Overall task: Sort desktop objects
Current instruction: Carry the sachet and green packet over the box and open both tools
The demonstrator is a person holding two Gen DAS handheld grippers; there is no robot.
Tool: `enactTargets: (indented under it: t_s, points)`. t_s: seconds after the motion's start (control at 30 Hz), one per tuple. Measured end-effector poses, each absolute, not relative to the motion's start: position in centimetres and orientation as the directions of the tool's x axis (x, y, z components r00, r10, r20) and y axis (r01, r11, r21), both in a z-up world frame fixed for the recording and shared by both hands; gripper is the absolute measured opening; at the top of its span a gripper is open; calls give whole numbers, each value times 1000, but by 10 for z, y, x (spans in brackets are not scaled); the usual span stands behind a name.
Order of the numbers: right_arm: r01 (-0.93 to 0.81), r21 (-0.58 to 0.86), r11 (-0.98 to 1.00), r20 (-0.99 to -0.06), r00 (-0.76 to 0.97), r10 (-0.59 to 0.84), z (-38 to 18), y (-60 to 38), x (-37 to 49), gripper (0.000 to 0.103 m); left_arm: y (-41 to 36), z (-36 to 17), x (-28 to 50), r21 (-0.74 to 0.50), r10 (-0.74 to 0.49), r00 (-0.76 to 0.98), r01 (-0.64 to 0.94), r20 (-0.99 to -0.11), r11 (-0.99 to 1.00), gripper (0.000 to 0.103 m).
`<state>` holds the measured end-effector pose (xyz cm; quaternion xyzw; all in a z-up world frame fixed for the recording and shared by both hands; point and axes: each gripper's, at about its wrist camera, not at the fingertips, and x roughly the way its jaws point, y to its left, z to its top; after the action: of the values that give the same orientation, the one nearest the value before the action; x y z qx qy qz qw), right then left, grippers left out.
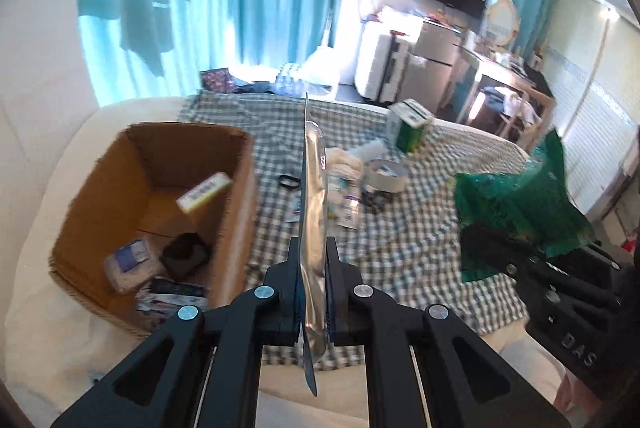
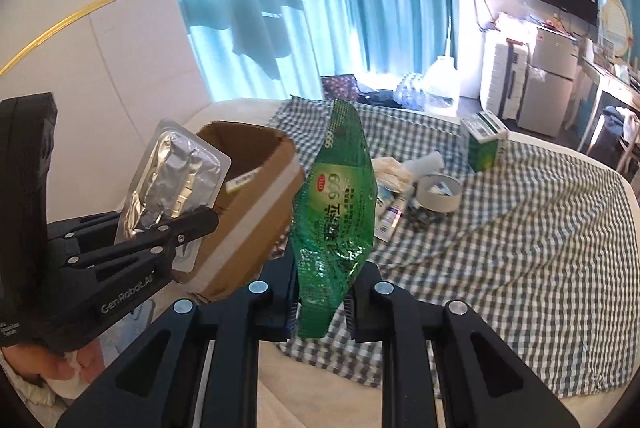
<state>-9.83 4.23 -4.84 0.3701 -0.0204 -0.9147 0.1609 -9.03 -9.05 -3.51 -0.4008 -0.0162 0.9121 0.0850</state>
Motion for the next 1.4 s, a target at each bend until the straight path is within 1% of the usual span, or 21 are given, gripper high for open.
enactTargets:
  t_s: [0.17, 0.3, 0.73, 1.1, 1.17, 1.23, 1.27, 1.3, 1.33, 1.37, 1.4]
  points:
    - [346, 149, -927, -674, -650, -351, -49, 5, -102, 18, -125, -32, -92, -110, 132, -681, -76, -721, -991, 9]
    - [390, 134, -911, -688, -625, -369, -54, -24, -108, 18, -151, -39, -94, -112, 105, -673, -33, -732, -993, 9]
    - [492, 157, -856, -745, -510, -430, -95, -95, -140, 18, -228, -86, -116, -125, 35, -613, 105, -790, -987, 9]
    - [530, 174, -830, -758, -466, -456, -114, -138, -191, 18, -261, -121, -138, -103, -7, -561, 165, -828, -981, 9]
    - [535, 170, -828, -753, -471, -459, -115, -142, -195, 18, -264, -124, -141, -113, -5, -555, 179, -832, -977, 10]
    - [539, 164, -826, -734, -492, -467, -114, -143, -196, 18, -263, -130, -143, -97, -14, -541, 176, -841, -980, 11]
    - [537, 156, -829, -724, -509, -466, -112, -143, -194, 24, -262, -132, -143, -87, -19, -534, 174, -846, -981, 16]
    - [533, 146, -833, -717, -523, -461, -111, -142, -194, 41, -262, -134, -144, -81, -23, -530, 172, -848, -982, 19]
    - [532, 140, -835, -711, -532, -459, -109, -142, -194, 53, -262, -136, -144, -74, -31, -527, 178, -850, -981, 30]
    - [532, 131, -836, -700, -548, -458, -107, -141, -193, 65, -262, -137, -143, -72, -36, -525, 184, -850, -980, 47]
    - [529, 112, -841, -674, -581, -456, -102, -140, -190, 72, -262, -137, -142, -74, -40, -526, 194, -849, -978, 56]
